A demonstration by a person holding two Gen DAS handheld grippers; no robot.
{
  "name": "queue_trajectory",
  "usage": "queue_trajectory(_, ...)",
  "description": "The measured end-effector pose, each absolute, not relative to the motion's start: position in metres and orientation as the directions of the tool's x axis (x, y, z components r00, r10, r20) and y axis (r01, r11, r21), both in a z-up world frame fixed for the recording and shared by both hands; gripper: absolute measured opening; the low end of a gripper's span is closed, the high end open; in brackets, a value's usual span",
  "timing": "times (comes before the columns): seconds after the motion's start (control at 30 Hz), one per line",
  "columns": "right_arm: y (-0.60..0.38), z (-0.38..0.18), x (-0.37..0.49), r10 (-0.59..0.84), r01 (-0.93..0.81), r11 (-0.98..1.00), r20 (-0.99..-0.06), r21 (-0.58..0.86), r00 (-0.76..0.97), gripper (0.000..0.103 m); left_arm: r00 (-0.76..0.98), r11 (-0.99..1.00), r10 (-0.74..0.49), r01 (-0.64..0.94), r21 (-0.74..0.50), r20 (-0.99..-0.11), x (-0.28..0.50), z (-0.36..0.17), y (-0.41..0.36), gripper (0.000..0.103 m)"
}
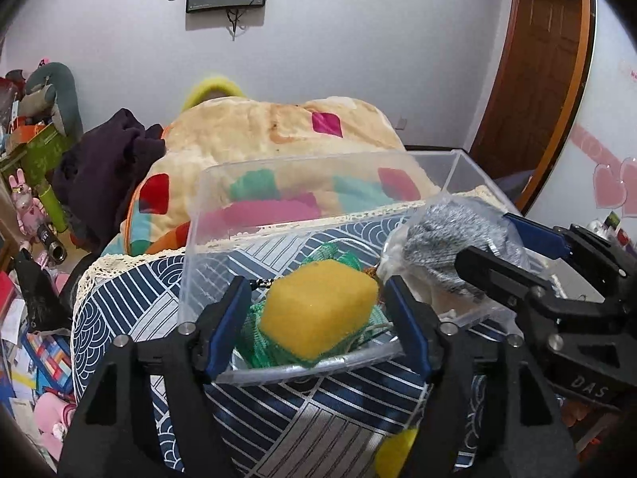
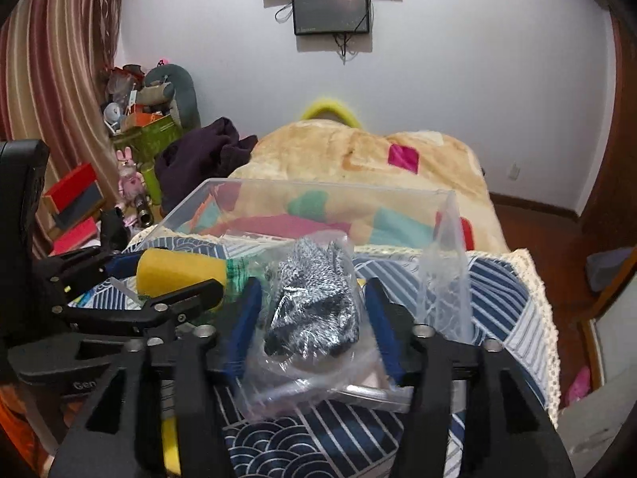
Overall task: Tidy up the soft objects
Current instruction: 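Place the sponge and the glove bag into the clear box, opening both tools, then grasp the yellow felt ball with the right tool while the left tool grasps the handbag strap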
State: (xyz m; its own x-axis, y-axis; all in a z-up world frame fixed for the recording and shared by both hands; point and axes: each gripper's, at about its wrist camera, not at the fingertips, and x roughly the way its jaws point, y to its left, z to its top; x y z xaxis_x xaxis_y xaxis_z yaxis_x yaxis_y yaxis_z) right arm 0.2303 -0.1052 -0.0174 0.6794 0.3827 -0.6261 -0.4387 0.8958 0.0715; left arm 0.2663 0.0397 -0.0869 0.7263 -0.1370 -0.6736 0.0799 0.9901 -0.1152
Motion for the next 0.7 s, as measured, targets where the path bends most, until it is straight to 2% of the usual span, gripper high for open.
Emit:
queue_trajectory(0.13, -0.109, -0.005, 0.222, 0.387, -0.441, 0.895, -0.594, 0.06, 0.705, 0.067, 0.747, 0.991, -0.136, 0.092, -0.102, -0.651, 0.253, -0.072, 0.041, 0.074)
queue_trajectory(0.2, -0.111, 0.002, 0.217, 0.393, -0.443, 0.895, -0.576, 0.059, 0.717, 0.073, 0.765, 0.991, -0.131, 0.095, -0.09, -0.631, 0.243, -0.063, 0.041, 0.085)
queue_trajectory(0.3, -0.116, 0.014, 0.205, 0.408, -0.447, 0.892, -0.541, 0.065, 0.735, 0.078, 0.798, 0.993, -0.121, 0.092, -0.079, -0.591, 0.224, -0.047, 0.044, 0.095)
queue_trajectory(0.47, -0.122, 0.025, 0.184, 0.438, -0.473, 0.879, -0.505, 0.066, 0.744, 0.081, 0.809, 0.993, -0.118, 0.093, -0.073, -0.575, 0.198, -0.035, 0.051, 0.1)
queue_trajectory(0.7, -0.121, 0.009, 0.16, 0.475, -0.525, 0.848, -0.539, 0.07, 0.696, 0.082, 0.757, 0.994, -0.109, 0.093, -0.06, -0.644, 0.17, -0.064, 0.06, 0.1)
